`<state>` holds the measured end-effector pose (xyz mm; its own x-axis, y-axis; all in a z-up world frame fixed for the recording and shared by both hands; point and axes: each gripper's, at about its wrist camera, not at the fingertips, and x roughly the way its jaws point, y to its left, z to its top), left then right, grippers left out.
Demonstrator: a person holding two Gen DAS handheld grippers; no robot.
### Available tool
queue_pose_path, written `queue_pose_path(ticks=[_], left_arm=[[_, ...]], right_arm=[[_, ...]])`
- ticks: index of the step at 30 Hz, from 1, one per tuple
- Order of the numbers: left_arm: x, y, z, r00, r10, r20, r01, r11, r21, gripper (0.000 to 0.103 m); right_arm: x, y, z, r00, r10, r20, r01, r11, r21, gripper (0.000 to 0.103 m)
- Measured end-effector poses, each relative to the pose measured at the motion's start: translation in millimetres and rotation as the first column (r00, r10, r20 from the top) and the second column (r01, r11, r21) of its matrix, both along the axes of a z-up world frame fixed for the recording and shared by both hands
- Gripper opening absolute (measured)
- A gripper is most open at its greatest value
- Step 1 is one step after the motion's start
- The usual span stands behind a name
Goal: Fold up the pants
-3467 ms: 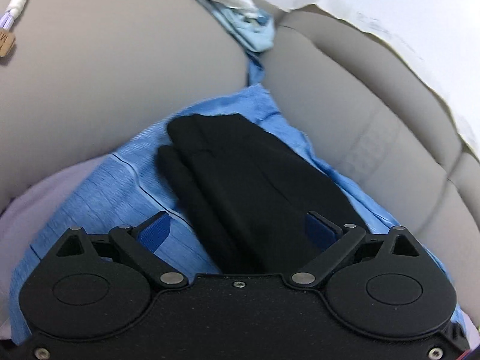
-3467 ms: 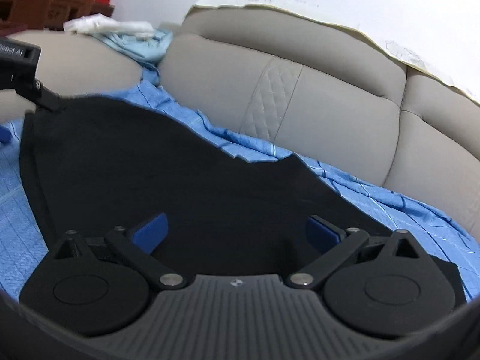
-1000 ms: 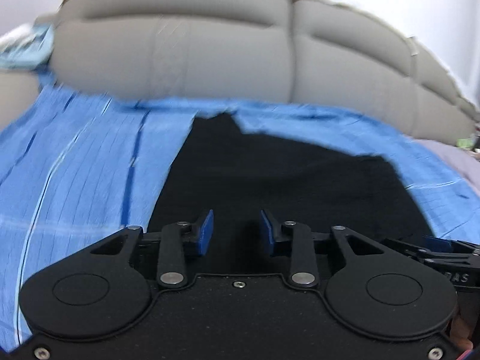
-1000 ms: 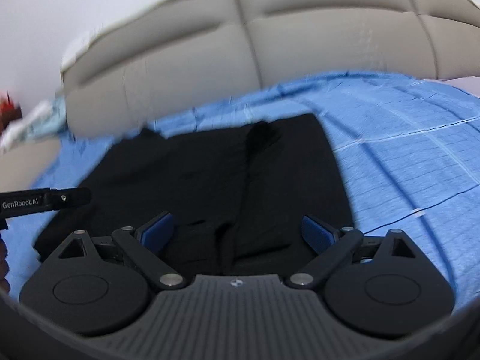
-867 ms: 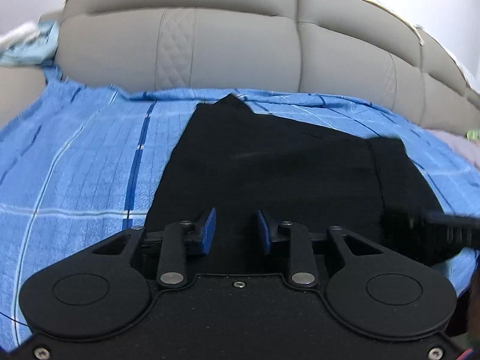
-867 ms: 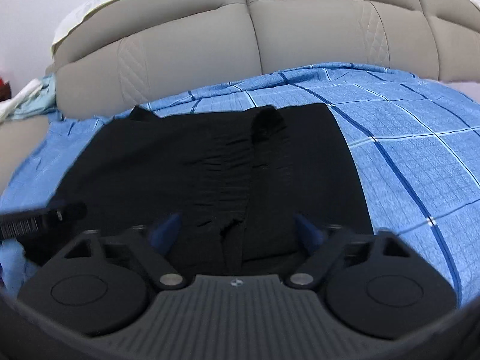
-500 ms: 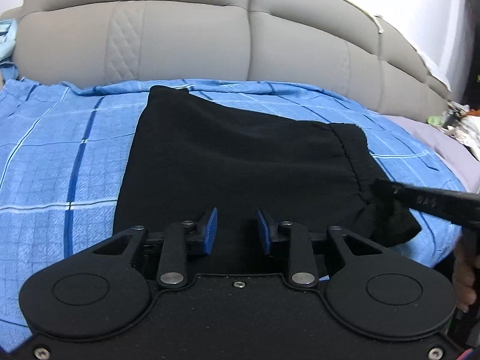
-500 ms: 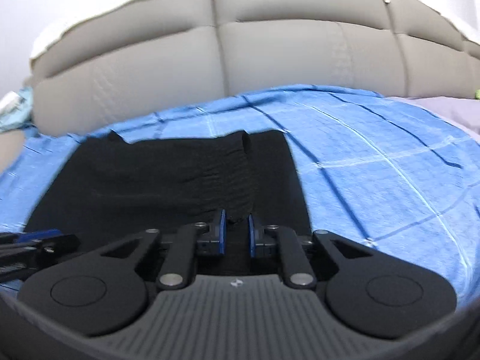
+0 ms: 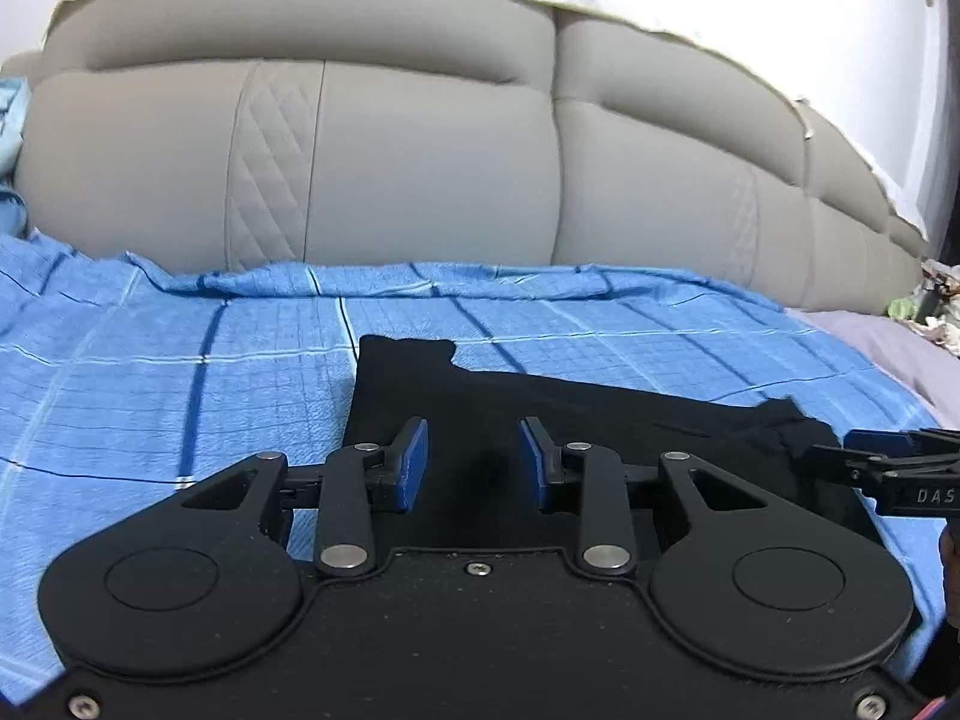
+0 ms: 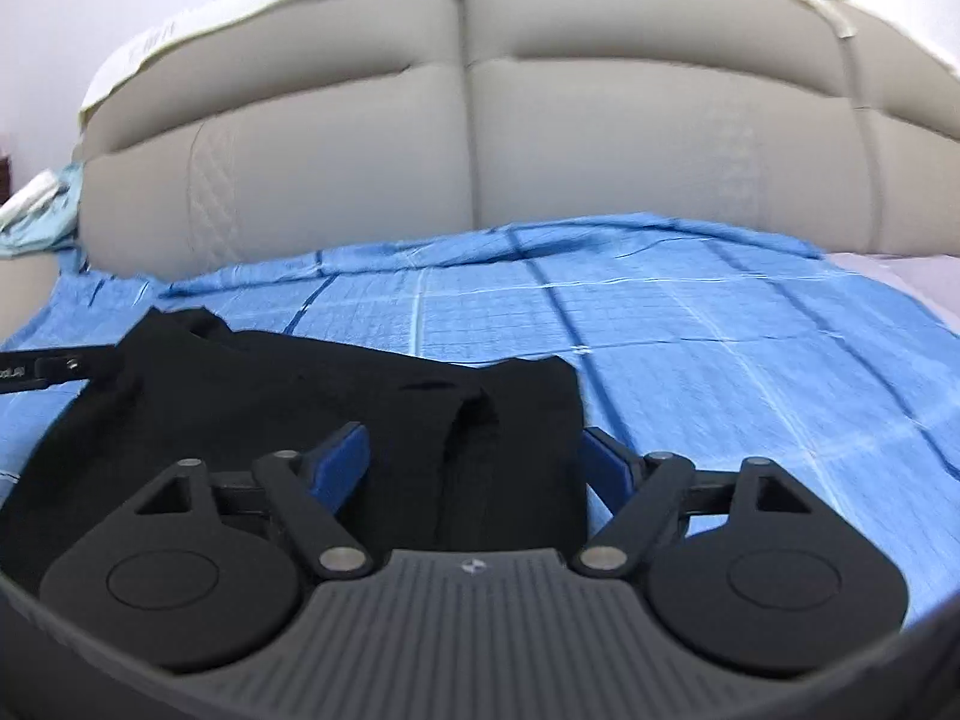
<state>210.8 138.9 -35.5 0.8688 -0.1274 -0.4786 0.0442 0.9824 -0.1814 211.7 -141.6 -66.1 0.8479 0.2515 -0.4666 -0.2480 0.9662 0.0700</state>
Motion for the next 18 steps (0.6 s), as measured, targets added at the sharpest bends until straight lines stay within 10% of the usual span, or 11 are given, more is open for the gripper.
queue_pose_path(ticks=[4,10,18], left_arm=[[19,-9,-27,1.000,0.008,-0.029,-0.007,0.999,0.050,0.032],[16,-31,-21,1.000,-0.006,-0.004,0.006,0.992,0.129,0.039],[43,-30,-20,0.999,0.038,-0.006,-0.038,0.998,0.041,0.045]], right_arm=[[31,6,-10,0.994,0.089,-0.063,-0.084,0.994,0.075,0.086],[21,17,-10,0.996,0.089,0.013,-0.090,0.995,0.042,0.038],[26,4,3,0.993,-0.035,0.117,0.037,0.999,-0.016,0.035]])
